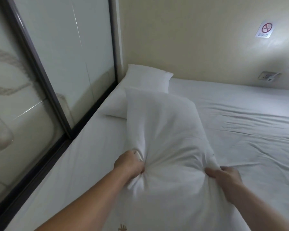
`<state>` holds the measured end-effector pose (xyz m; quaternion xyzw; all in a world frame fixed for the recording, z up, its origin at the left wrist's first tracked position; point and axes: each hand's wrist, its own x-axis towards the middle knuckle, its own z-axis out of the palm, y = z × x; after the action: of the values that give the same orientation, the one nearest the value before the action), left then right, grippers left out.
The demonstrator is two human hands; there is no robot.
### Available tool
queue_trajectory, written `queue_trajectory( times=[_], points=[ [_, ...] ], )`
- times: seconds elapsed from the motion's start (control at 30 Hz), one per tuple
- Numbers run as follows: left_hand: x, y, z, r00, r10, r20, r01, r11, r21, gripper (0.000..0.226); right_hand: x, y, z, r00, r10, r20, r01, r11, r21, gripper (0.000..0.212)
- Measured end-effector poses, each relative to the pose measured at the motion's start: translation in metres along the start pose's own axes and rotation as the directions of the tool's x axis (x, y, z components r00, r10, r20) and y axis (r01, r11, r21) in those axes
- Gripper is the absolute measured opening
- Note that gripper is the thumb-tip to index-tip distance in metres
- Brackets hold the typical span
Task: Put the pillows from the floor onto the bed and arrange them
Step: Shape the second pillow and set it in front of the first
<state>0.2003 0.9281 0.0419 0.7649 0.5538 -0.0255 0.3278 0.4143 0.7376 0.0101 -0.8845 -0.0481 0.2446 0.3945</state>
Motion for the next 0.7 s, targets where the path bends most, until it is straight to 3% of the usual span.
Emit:
queue_trajectory(
  times=[0.07,0.17,0.27,0.4,0.5,0.53,0.63,0.7],
  points=[
    [-0.014,0.012,-0.008,0.997,0.070,0.024,-0.072,0.991,0.117,0.052,-0.004,-0.022,-0.011,0.991,-0.086,-0.100,0.074,0.990,-0.118,0.023],
    [-0.041,0.033,-0.012,0.978,0.182,0.100,-0.195,0.971,0.139,0.045,-0.006,-0.062,-0.037,0.944,-0.256,-0.209,0.178,0.927,-0.331,0.027],
    [-0.077,0.052,-0.002,0.923,0.337,0.186,-0.357,0.930,0.088,0.041,-0.003,-0.104,-0.074,0.830,-0.481,-0.282,0.287,0.802,-0.523,0.033],
    [-0.136,0.063,0.035,0.813,0.464,0.353,-0.488,0.872,-0.022,0.036,-0.008,-0.141,-0.098,0.658,-0.738,-0.150,0.496,0.575,-0.651,0.034],
    [-0.155,0.066,0.054,0.750,0.465,0.471,-0.531,0.847,0.008,0.039,-0.021,-0.145,-0.079,0.646,-0.763,-0.030,0.629,0.554,-0.545,0.027],
    [-0.150,0.068,0.055,0.777,0.483,0.404,-0.546,0.836,0.052,0.039,-0.024,-0.140,-0.068,0.670,-0.742,0.009,0.639,0.571,-0.515,0.025],
    [-0.105,0.066,0.033,0.838,0.546,0.007,-0.530,0.809,0.253,0.033,-0.035,-0.113,-0.038,0.748,-0.640,0.175,0.637,0.619,-0.459,0.024],
    [-0.069,0.055,0.014,0.857,0.515,-0.013,-0.481,0.809,0.339,0.041,-0.050,-0.083,-0.026,0.806,-0.522,0.279,0.591,0.683,-0.429,0.034]
  ],
)
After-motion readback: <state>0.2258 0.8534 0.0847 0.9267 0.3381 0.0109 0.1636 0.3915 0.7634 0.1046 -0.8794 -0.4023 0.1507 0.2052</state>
